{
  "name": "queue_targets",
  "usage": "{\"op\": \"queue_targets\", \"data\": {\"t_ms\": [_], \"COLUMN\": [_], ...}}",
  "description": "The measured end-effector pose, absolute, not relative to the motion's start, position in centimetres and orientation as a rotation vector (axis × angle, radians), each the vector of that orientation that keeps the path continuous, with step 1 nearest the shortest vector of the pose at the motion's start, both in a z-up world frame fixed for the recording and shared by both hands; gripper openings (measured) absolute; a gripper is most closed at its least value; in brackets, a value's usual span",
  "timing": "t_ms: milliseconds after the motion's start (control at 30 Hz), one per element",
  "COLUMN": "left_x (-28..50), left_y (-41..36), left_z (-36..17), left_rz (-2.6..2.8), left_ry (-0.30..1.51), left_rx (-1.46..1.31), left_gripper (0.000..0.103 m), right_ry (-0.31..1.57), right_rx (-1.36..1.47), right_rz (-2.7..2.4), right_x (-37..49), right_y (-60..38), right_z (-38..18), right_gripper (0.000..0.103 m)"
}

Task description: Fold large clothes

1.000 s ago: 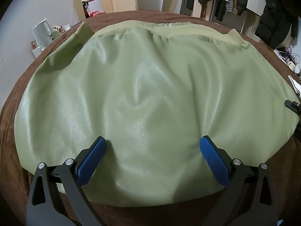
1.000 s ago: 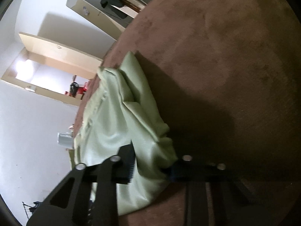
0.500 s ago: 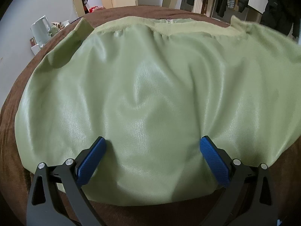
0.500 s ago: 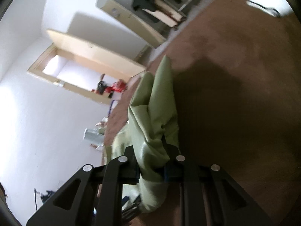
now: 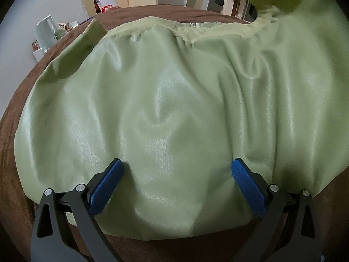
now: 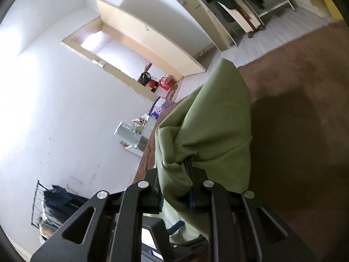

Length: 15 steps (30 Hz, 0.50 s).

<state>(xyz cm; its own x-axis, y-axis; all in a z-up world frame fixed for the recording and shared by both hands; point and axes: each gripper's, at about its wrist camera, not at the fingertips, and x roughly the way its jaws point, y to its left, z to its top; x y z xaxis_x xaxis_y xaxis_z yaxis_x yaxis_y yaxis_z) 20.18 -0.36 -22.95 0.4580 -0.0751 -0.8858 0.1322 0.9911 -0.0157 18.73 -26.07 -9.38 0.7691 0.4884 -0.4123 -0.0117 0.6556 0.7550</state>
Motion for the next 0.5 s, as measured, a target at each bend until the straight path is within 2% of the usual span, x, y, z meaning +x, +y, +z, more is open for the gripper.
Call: {"op": "queue_targets", "data": {"t_ms": [267,500], "left_x": [19.7,18.7], "left_y": [1.5,7.3], "left_z": [-21.2,-19.6], "left_rz": [-0.146,-0.076], "left_ry": [1.059,1.062], "left_rx": [0.012,0.002], "left_gripper": [0.097,0.097], "right_ry": [0.680,0.708], "right_rx": [0.705,0.651], "right_rz": [0.352,0.458], "right_x": [21.1,24.9], "right_y": [-20.3,-14.1], "right_z": [-7.3,-7.2], "right_gripper": [0.016,0.016]}}
